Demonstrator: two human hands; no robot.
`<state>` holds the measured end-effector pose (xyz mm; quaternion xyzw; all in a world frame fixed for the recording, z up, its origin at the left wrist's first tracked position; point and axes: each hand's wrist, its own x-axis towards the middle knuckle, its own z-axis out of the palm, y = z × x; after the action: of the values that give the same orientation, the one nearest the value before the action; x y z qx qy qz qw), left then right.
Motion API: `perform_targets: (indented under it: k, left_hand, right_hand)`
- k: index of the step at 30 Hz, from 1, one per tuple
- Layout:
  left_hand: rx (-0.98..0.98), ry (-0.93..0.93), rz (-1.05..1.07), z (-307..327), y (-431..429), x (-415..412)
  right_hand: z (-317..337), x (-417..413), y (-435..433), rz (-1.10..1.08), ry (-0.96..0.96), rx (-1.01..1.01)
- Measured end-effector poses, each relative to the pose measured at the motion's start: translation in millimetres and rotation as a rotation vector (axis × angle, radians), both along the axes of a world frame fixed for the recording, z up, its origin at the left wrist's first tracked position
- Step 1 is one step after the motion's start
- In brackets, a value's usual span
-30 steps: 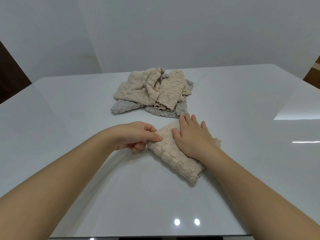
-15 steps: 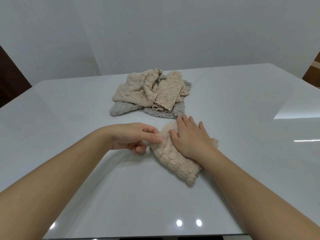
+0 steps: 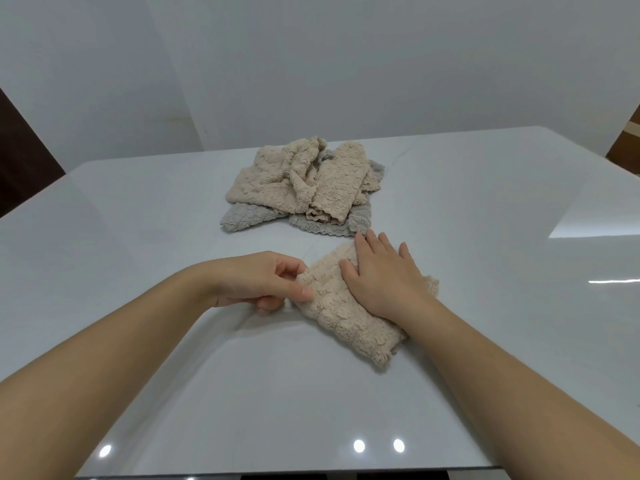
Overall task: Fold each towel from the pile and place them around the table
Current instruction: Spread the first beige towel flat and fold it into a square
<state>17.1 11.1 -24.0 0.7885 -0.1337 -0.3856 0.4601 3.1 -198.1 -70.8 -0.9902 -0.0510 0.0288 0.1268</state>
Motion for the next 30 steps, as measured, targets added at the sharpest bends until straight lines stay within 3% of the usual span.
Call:
perform_targets:
  k: [5, 10, 14, 18, 22, 30]
  left_hand:
    - [0.128, -0.227, 0.028, -2, 3, -4]
    - [-0.121, -0.549, 0.120, -16, 2, -4]
    - [-0.226, -0.390, 0.150, -14, -7, -4]
    - [-0.071, -0.264, 0.054, -8, -9, 0]
    - [0.057, 0.019, -0.040, 1, -11, 10]
    - [-0.109, 0.217, -0.195, 5, -18, 19]
  right_hand:
    - [1, 0, 0, 0.000, 0.002, 0.001]
    - [2, -1, 1, -0.004, -0.005, -0.012]
    - [3, -2, 1, -0.003, -0.005, -0.011]
    - [2, -2, 1, -0.005, -0.002, -0.009]
    - [2, -1, 2, -0.005, 0.001, -0.011]
    - [1, -1, 2, -0.004, 0.005, -0.017]
